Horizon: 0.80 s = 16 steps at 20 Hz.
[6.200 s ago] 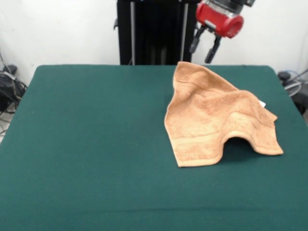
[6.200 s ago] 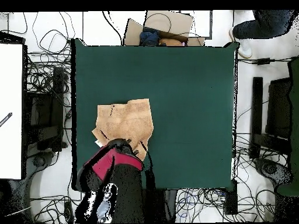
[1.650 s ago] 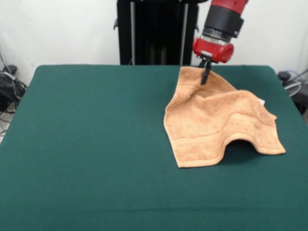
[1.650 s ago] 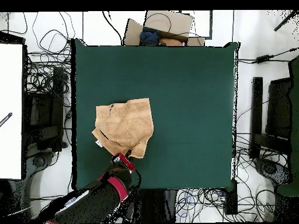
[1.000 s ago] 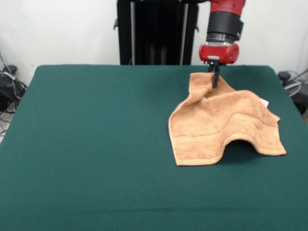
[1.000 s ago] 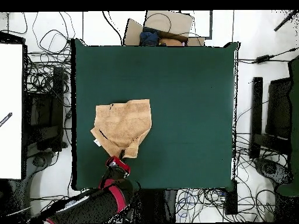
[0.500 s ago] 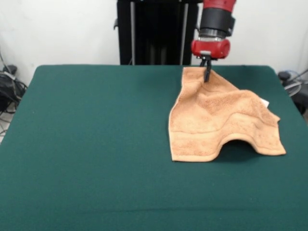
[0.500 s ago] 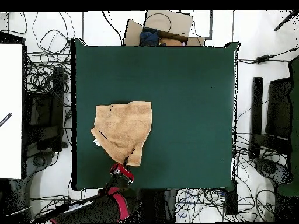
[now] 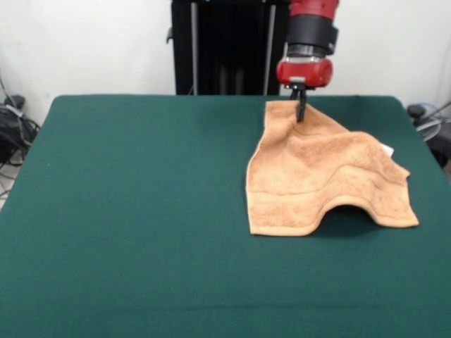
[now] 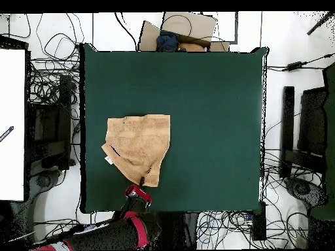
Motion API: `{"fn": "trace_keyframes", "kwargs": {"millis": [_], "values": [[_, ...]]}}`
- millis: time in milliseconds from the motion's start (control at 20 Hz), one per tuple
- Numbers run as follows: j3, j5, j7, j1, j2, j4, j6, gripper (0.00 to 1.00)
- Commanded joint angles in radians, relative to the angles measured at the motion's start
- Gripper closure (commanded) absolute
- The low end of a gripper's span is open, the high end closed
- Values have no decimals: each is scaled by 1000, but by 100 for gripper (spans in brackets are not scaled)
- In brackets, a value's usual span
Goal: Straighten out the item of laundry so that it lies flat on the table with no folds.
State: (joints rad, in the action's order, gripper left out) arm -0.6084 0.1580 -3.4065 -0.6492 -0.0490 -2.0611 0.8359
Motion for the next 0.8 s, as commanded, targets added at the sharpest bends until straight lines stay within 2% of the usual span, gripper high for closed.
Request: {"fn": "trace_keyframes", "kwargs": {"millis": [50,450,800], "values": [[72,-51,19,60,73,44,116,100],[69,-28,33,98,95,48,169,100],[37,74,41,141,52,-2,202,100]]}}
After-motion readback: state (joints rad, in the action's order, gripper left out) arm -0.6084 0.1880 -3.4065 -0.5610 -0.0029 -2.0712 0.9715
